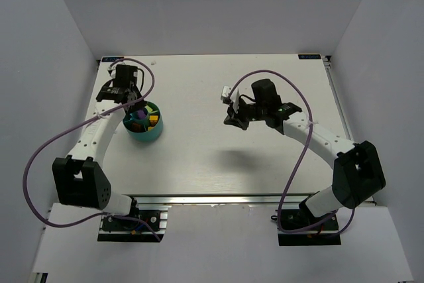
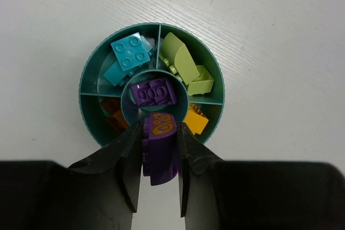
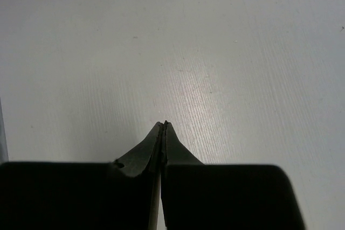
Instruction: Sort the legos into containers by color
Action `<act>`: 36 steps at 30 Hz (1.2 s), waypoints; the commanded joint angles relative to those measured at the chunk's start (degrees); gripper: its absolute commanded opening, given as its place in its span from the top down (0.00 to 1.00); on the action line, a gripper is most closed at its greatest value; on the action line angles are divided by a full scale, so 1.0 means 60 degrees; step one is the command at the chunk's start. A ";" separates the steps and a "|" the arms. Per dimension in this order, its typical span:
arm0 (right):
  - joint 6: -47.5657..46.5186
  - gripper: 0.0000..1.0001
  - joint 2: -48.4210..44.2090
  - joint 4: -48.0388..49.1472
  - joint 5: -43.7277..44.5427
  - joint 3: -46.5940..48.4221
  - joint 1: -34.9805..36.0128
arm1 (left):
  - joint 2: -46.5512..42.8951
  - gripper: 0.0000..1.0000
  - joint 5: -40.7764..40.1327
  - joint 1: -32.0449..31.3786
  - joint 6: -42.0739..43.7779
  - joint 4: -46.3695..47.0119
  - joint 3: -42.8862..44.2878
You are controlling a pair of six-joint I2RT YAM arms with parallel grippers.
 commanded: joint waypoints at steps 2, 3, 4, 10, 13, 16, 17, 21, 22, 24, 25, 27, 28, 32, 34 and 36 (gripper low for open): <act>0.0067 1.00 -0.0396 -0.0074 -0.0042 -0.0111 -0.0126 | 0.0180 1.00 -0.0320 0.0051 0.0323 0.0387 0.0550; 0.0067 1.00 -0.0425 -0.0074 -0.0042 -0.0126 -0.0141 | 0.0239 1.00 -0.0349 0.0051 0.0382 0.0387 0.0608; 0.0067 1.00 -0.0454 -0.0074 -0.0042 -0.0156 -0.0156 | 0.0312 1.00 -0.0364 0.0051 0.0411 0.0401 0.0653; 0.0081 1.00 -0.0498 -0.0074 -0.0057 -0.0214 -0.0243 | 0.0649 1.00 -0.0598 0.0080 0.0616 0.0518 0.0624; 0.0081 0.99 -0.0484 -0.0088 -0.0071 -0.0200 -0.0273 | 0.0781 1.00 -0.0627 0.0109 0.0631 0.0577 0.0609; 0.0081 0.94 -0.0484 -0.0147 -0.0071 -0.0141 -0.0316 | 0.0854 0.71 -0.0642 0.0109 0.0646 0.0489 0.0565; 0.0081 0.91 -0.0498 -0.0162 -0.0057 -0.0127 -0.0331 | 0.0840 0.50 -0.0642 0.0109 0.0631 0.0489 0.0551; 0.0111 0.63 -0.0586 -0.0191 0.0016 -0.0068 -0.0492 | 0.0650 0.23 -0.0511 0.0109 0.0544 0.0460 0.0550; 0.0111 0.57 -0.0615 -0.0205 0.0046 -0.0068 -0.0522 | 0.0577 0.21 -0.0438 0.0109 0.0529 0.0474 0.0565; 0.0154 0.44 -0.0674 -0.0191 0.0148 -0.0053 -0.0595 | 0.0343 0.19 -0.0074 0.0109 0.0471 0.0504 0.0580; 0.0155 0.36 -0.0761 -0.0205 0.0163 -0.0053 -0.0682 | 0.0226 0.18 0.0074 0.0109 0.0441 0.0547 0.0522; 0.0067 0.11 -0.0893 -0.0278 0.0265 -0.0010 -0.0843 | -0.0199 0.13 0.0744 0.0109 0.0412 0.0780 0.0303; 0.0052 0.11 -0.0937 -0.0337 0.0295 0.0020 -0.0902 | -0.0374 0.12 0.1054 0.0109 0.0412 0.0971 0.0142; 0.0125 0.11 -0.1259 -0.0352 0.0718 0.0078 -0.1326 | -0.1385 0.02 0.3541 0.0095 0.0164 0.2346 -0.0956; 0.0445 0.10 -0.1362 -0.0338 0.1347 0.0093 -0.1604 | -0.1942 0.02 0.4886 0.0022 -0.0290 0.3458 -0.1498; 0.0884 0.11 -0.1290 -0.0658 0.2527 0.0224 -0.1810 | -0.2322 0.02 0.5362 -0.0299 -0.0670 0.4427 -0.2216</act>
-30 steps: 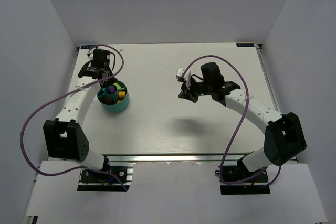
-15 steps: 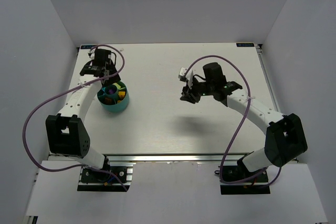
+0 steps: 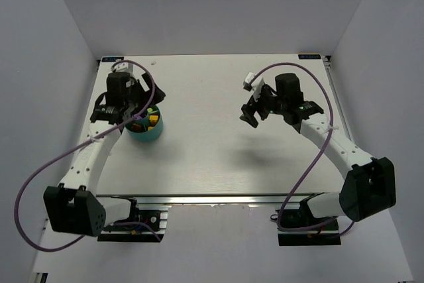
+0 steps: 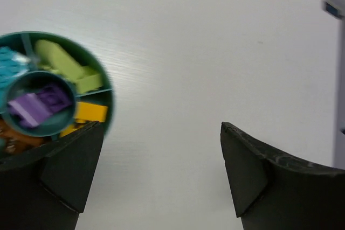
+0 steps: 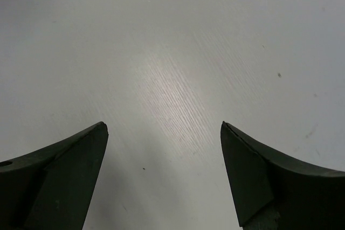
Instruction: Sort the legos into containers by color
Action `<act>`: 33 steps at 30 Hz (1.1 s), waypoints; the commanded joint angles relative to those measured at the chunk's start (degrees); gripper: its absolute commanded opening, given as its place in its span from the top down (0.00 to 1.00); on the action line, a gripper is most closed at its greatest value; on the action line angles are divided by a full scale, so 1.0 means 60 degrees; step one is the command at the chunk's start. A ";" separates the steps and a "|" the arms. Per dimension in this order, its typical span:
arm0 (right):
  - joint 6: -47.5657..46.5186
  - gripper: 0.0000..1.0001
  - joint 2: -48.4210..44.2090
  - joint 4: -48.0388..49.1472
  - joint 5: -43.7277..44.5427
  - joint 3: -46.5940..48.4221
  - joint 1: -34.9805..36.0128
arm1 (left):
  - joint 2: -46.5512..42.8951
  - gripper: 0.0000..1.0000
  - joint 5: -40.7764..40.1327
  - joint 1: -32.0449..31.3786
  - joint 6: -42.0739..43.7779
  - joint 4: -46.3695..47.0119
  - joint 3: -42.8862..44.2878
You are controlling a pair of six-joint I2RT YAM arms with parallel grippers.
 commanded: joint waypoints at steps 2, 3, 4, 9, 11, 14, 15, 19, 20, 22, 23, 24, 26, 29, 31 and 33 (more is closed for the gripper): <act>0.0819 0.11 0.0007 -0.0867 0.0982 0.0925 -0.0692 | -0.0671 0.02 0.2126 -0.0864 -0.0782 0.2411 -0.1045; 0.0964 0.11 0.0211 -0.1567 0.0297 0.1174 -0.1159 | -0.0715 0.02 0.2097 -0.1115 -0.0826 0.2589 -0.1135; 0.1198 0.11 0.0300 -0.1864 0.0000 0.1582 -0.1352 | -0.0686 0.02 0.1995 -0.1379 -0.0856 0.2765 -0.1208; 0.2150 0.11 -0.0034 -0.1531 0.0697 0.1529 -0.1969 | -0.0335 0.02 0.1658 -0.2991 -0.1148 0.3732 -0.1398; 0.2255 0.11 -0.0240 -0.1325 0.1123 0.1426 -0.2013 | -0.0290 0.02 0.1512 -0.3386 -0.1265 0.4156 -0.1501; 0.2502 0.11 -0.0723 -0.0814 0.2291 0.1032 -0.2013 | -0.0290 0.02 0.1335 -0.3723 -0.1412 0.4537 -0.1633; 0.2895 0.11 -0.0884 -0.0725 0.2558 0.0957 -0.2013 | -0.0290 0.02 0.1306 -0.3798 -0.1471 0.4626 -0.1677; 0.3601 0.11 -0.1046 -0.0666 0.3788 0.0767 -0.2028 | -0.0246 0.02 0.1174 -0.4076 -0.1530 0.4715 -0.1750; 0.3689 0.11 -0.1061 -0.0738 0.3965 0.0752 -0.2013 | -0.0246 0.02 0.1159 -0.4149 -0.1559 0.4730 -0.1765; 0.3865 0.11 -0.1105 -0.0812 0.4273 0.0722 -0.2013 | -0.0319 0.02 0.1115 -0.4179 -0.1574 0.4730 -0.1824; 0.3910 0.11 -0.1148 -0.0885 0.4347 0.0708 -0.2013 | -0.0349 0.02 0.1101 -0.4194 -0.1603 0.4730 -0.1882; 0.3924 0.11 -0.1192 -0.0885 0.4362 0.0693 -0.2013 | -0.0436 0.02 0.1086 -0.4208 -0.1603 0.4744 -0.1912; 0.3925 0.11 -0.1338 -0.0798 0.4362 0.0533 -0.2013 | -0.0524 0.02 0.1013 -0.4208 -0.1632 0.4730 -0.1999; 0.3925 0.10 -0.1427 -0.0695 0.4333 0.0415 -0.2013 | -0.0656 0.02 0.0954 -0.4208 -0.1632 0.4730 -0.2058; 0.3939 0.11 -0.1398 -0.0724 0.4260 0.0444 -0.2013 | -0.0729 0.02 0.0910 -0.4208 -0.1618 0.4730 -0.2102; 0.3939 0.11 -0.1340 -0.0739 0.4216 0.0459 -0.2028 | -0.0788 0.02 0.0881 -0.4208 -0.1618 0.4715 -0.2131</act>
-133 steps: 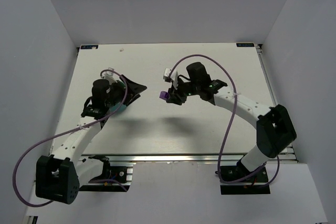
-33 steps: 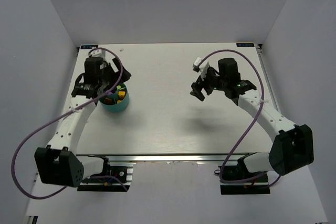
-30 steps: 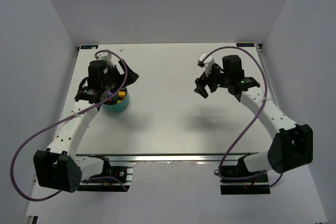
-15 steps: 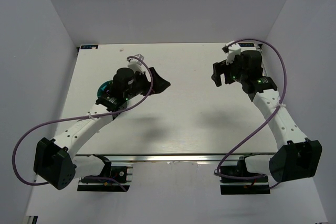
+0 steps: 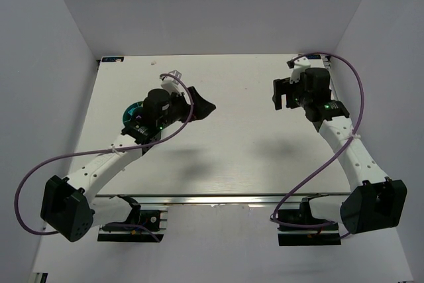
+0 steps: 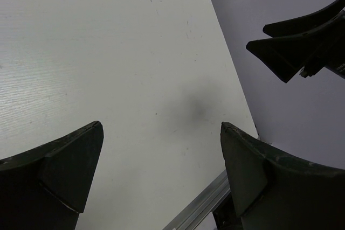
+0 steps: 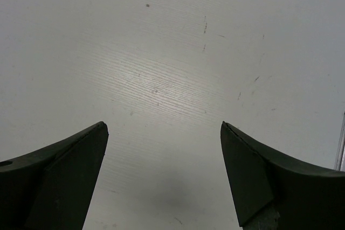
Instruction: Sort the legos into containers by color
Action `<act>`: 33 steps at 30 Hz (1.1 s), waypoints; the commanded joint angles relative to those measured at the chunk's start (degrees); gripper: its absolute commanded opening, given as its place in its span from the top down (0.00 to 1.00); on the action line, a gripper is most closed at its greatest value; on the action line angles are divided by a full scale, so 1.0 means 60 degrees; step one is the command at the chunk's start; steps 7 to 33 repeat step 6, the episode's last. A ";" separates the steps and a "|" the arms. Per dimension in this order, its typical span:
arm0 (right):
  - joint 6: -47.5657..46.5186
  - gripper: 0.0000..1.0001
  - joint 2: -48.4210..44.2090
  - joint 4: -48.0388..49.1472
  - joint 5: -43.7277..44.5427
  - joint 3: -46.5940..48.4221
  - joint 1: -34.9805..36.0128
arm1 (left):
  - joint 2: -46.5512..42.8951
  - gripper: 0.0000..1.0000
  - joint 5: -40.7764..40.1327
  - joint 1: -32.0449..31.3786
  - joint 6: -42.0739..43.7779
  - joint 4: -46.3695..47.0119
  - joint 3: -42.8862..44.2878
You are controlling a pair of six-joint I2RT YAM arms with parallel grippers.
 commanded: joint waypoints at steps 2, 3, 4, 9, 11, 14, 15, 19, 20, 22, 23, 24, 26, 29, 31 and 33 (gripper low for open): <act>0.0184 0.10 -0.0228 0.0299 0.0056 0.0014 -0.0006 | -0.0479 0.02 -0.0187 -0.0041 -0.0022 0.0151 -0.0139; 0.0184 0.10 -0.0214 0.0314 0.0055 -0.0015 -0.0006 | -0.0494 0.02 -0.0201 -0.0041 -0.0022 0.0136 -0.0154; 0.0184 0.11 -0.0243 0.0372 0.0041 -0.0102 -0.0006 | -0.0523 0.02 -0.0231 -0.0041 -0.0022 0.0122 -0.0168; 0.0198 0.10 -0.0272 0.0475 0.0041 -0.0205 -0.0006 | -0.0552 0.02 -0.0231 -0.0041 -0.0008 0.0107 -0.0198; 0.0198 0.10 -0.0272 0.0475 0.0041 -0.0205 -0.0006 | -0.0552 0.02 -0.0231 -0.0041 -0.0008 0.0107 -0.0198; 0.0198 0.10 -0.0272 0.0475 0.0041 -0.0205 -0.0006 | -0.0552 0.02 -0.0231 -0.0041 -0.0008 0.0107 -0.0198; 0.0198 0.10 -0.0272 0.0475 0.0041 -0.0205 -0.0006 | -0.0552 0.02 -0.0231 -0.0041 -0.0008 0.0107 -0.0198; 0.0198 0.10 -0.0272 0.0475 0.0041 -0.0205 -0.0006 | -0.0552 0.02 -0.0231 -0.0041 -0.0008 0.0107 -0.0198; 0.0198 0.10 -0.0272 0.0475 0.0041 -0.0205 -0.0006 | -0.0552 0.02 -0.0231 -0.0041 -0.0008 0.0107 -0.0198; 0.0198 0.10 -0.0272 0.0475 0.0041 -0.0205 -0.0006 | -0.0552 0.02 -0.0231 -0.0041 -0.0008 0.0107 -0.0198; 0.0198 0.10 -0.0272 0.0475 0.0041 -0.0205 -0.0006 | -0.0552 0.02 -0.0231 -0.0041 -0.0008 0.0107 -0.0198; 0.0198 0.10 -0.0272 0.0475 0.0041 -0.0205 -0.0006 | -0.0552 0.02 -0.0231 -0.0041 -0.0008 0.0107 -0.0198; 0.0198 0.10 -0.0272 0.0475 0.0041 -0.0205 -0.0006 | -0.0552 0.02 -0.0231 -0.0041 -0.0008 0.0107 -0.0198; 0.0198 0.10 -0.0272 0.0475 0.0041 -0.0205 -0.0006 | -0.0552 0.02 -0.0231 -0.0041 -0.0008 0.0107 -0.0198; 0.0198 0.10 -0.0272 0.0475 0.0041 -0.0205 -0.0006 | -0.0552 0.02 -0.0231 -0.0041 -0.0008 0.0107 -0.0198; 0.0198 0.10 -0.0272 0.0475 0.0041 -0.0205 -0.0006 | -0.0552 0.02 -0.0231 -0.0041 -0.0008 0.0107 -0.0198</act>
